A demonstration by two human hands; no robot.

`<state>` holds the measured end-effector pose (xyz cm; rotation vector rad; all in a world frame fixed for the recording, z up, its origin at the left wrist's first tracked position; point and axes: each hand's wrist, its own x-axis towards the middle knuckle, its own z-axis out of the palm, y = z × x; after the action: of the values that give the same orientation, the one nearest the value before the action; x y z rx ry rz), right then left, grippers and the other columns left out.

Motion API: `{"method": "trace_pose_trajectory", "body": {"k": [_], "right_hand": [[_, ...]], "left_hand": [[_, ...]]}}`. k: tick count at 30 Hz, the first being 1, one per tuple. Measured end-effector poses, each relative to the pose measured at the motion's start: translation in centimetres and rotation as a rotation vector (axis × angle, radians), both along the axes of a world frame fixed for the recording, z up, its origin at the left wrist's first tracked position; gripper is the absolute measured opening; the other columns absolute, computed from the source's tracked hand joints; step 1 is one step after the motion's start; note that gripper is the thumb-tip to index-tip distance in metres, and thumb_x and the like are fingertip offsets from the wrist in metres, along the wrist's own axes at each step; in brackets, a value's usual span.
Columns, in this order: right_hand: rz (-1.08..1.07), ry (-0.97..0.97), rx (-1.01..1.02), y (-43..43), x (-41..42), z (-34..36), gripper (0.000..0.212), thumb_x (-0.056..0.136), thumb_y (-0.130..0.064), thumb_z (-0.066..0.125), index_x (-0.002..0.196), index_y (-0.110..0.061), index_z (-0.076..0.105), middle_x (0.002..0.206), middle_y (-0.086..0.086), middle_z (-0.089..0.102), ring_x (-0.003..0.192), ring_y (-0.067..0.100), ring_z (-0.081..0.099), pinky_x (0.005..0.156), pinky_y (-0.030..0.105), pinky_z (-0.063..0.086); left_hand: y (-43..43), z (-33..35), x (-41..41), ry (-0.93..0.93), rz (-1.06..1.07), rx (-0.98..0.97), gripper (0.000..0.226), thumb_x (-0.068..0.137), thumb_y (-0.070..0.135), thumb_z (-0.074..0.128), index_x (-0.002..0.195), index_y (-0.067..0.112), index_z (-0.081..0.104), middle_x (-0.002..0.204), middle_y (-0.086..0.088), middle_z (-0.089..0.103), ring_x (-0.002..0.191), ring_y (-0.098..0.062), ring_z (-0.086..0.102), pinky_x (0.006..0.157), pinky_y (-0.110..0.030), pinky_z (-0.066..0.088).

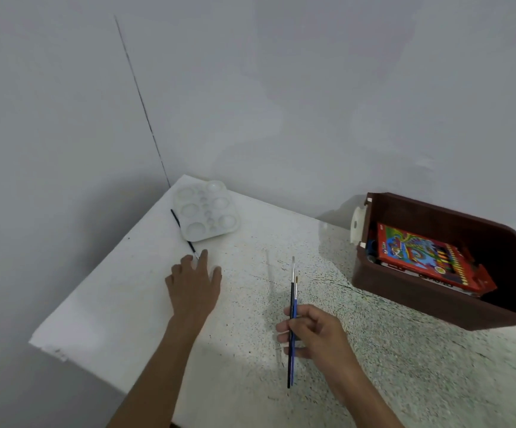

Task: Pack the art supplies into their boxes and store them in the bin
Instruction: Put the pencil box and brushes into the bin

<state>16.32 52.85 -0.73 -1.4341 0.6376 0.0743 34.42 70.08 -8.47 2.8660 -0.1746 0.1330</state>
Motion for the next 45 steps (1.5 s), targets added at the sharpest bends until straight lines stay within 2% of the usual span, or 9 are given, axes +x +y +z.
{"method": "trace_pose_trajectory", "body": {"k": [3, 8, 15, 21, 26, 31, 34, 40, 45], "right_hand": [[0.005, 0.003, 0.011, -0.1, -0.3, -0.2, 0.015, 0.098, 0.001, 0.052, 0.105, -0.003, 0.064, 0.087, 0.011, 0.075, 0.076, 0.023, 0.07, 0.071, 0.036, 0.059], [-0.001, 0.021, 0.015, -0.2, -1.0, -0.6, 0.015, 0.097, 0.002, 0.051, 0.105, -0.001, 0.064, 0.086, 0.013, 0.075, 0.074, 0.023, 0.068, 0.073, 0.04, 0.058], [0.011, 0.026, 0.002, -0.5, -2.0, -1.0, 0.015, 0.097, 0.002, 0.052, 0.105, -0.002, 0.064, 0.087, 0.013, 0.075, 0.075, 0.022, 0.068, 0.079, 0.046, 0.058], [0.018, 0.004, -0.016, -0.5, -2.7, -0.7, 0.017, 0.097, 0.002, 0.052, 0.104, -0.005, 0.066, 0.087, 0.01, 0.076, 0.076, 0.021, 0.069, 0.069, 0.031, 0.057], [0.02, -0.026, -0.077, -0.6, -3.3, -0.6, 0.015, 0.098, 0.002, 0.051, 0.1, -0.004, 0.065, 0.085, 0.009, 0.075, 0.075, 0.021, 0.068, 0.07, 0.033, 0.056], [0.009, -0.075, -0.247, -1.6, -4.1, -0.5, 0.012, 0.098, -0.002, 0.052, 0.094, -0.004, 0.064, 0.086, 0.001, 0.075, 0.081, 0.02, 0.071, 0.072, 0.027, 0.056], [-0.008, -0.118, -0.402, -2.1, -4.4, 0.0, 0.018, 0.096, -0.008, 0.057, 0.091, -0.021, 0.068, 0.089, -0.01, 0.073, 0.086, 0.008, 0.068, 0.079, 0.026, 0.053], [-0.162, -0.261, -0.553, -2.5, -5.5, 1.6, 0.021, 0.097, -0.011, 0.058, 0.096, -0.031, 0.066, 0.09, -0.021, 0.068, 0.066, 0.005, 0.056, 0.058, 0.017, 0.045], [-0.133, -0.283, -0.487, -2.8, -6.3, 1.8, 0.02, 0.097, -0.006, 0.057, 0.095, -0.022, 0.068, 0.09, -0.014, 0.073, 0.089, 0.003, 0.069, 0.072, 0.014, 0.05]], "left_hand": [[-0.2, -0.8, 0.7, -0.139, -0.031, 0.138, 0.033, 0.089, 0.033, 0.064, 0.1, 0.003, 0.071, 0.093, -0.018, 0.066, 0.075, -0.035, 0.06, 0.069, -0.043, 0.044], [0.2, -0.5, -0.1, -0.145, 0.022, 0.103, 0.015, 0.078, 0.009, 0.074, 0.067, 0.006, 0.065, 0.067, -0.01, 0.059, 0.055, -0.027, 0.054, 0.06, -0.036, 0.038], [0.2, 0.3, -4.0, 0.032, 0.176, -0.074, 0.022, 0.086, 0.007, 0.062, 0.106, 0.015, 0.064, 0.084, -0.004, 0.063, 0.067, -0.022, 0.059, 0.07, -0.035, 0.044], [-0.9, 0.7, -10.0, -0.11, 0.063, -0.11, 0.028, 0.074, 0.003, 0.075, 0.101, 0.012, 0.068, 0.078, -0.005, 0.062, 0.058, -0.022, 0.059, 0.068, -0.04, 0.048], [-2.0, 2.1, -13.0, -0.194, -0.117, -0.398, 0.032, 0.078, -0.004, 0.072, 0.103, 0.015, 0.069, 0.091, 0.0, 0.062, 0.073, -0.02, 0.061, 0.071, -0.039, 0.05], [-3.9, 5.9, -13.8, -0.23, -0.255, -0.685, 0.031, 0.082, -0.003, 0.072, 0.102, 0.019, 0.068, 0.093, 0.01, 0.061, 0.082, -0.006, 0.061, 0.077, -0.01, 0.046], [-4.9, 8.1, -14.0, -0.243, -0.38, -0.749, 0.034, 0.082, 0.001, 0.075, 0.107, 0.023, 0.067, 0.09, 0.016, 0.061, 0.085, -0.005, 0.062, 0.082, -0.017, 0.048], [-7.3, 11.4, -14.8, 0.054, -0.413, -1.022, 0.03, 0.086, 0.017, 0.074, 0.109, 0.036, 0.066, 0.094, 0.019, 0.069, 0.094, -0.002, 0.067, 0.084, -0.009, 0.047], [-9.5, 11.9, -14.6, 0.269, -0.396, -1.133, 0.03, 0.087, 0.016, 0.073, 0.111, 0.035, 0.07, 0.095, 0.017, 0.069, 0.095, -0.002, 0.067, 0.076, -0.023, 0.057]]}}
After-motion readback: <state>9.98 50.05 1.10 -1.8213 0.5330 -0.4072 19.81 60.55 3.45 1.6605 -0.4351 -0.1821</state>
